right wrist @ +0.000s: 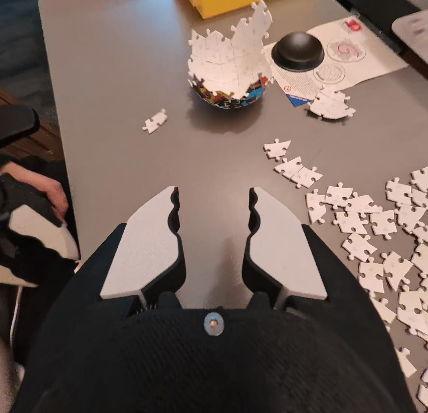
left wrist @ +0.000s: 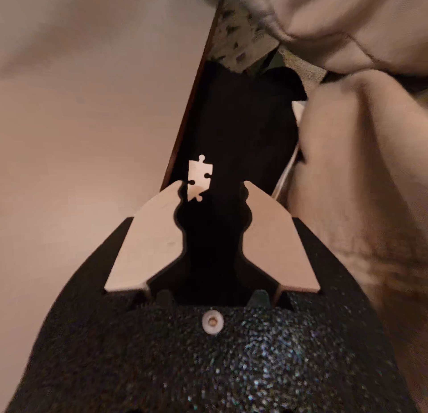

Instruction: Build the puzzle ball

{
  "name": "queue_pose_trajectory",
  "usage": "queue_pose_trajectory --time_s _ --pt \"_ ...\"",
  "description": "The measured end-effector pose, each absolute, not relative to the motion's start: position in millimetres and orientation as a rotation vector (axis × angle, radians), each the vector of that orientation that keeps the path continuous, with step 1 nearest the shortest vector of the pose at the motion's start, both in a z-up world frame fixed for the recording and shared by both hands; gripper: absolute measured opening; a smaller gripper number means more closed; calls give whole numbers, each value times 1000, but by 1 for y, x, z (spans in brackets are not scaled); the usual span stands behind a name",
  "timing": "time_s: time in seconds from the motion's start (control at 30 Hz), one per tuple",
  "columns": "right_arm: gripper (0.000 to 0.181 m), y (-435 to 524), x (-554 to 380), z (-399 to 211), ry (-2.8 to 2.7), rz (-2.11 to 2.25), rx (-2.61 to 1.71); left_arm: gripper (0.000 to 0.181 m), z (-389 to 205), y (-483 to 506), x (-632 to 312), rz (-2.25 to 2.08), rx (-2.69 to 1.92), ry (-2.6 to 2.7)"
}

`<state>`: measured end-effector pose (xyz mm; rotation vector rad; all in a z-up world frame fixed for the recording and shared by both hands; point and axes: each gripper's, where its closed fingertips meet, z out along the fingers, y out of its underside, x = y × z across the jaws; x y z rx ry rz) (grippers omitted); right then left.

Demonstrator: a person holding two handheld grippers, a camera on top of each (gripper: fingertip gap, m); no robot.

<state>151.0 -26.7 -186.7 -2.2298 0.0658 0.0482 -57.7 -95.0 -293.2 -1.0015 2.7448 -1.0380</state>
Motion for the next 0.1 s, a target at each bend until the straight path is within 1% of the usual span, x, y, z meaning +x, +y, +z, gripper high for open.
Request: queue_pose_trajectory --time_s 0.03,0.1 --pt "58 -30 147 -184 52 43 -2217 45 -299 -99 -56 -1004 -1089 2728" --pt "58 -38 142 -181 43 34 -2215 40 -309 -102 -52 -920 -1200 2676"
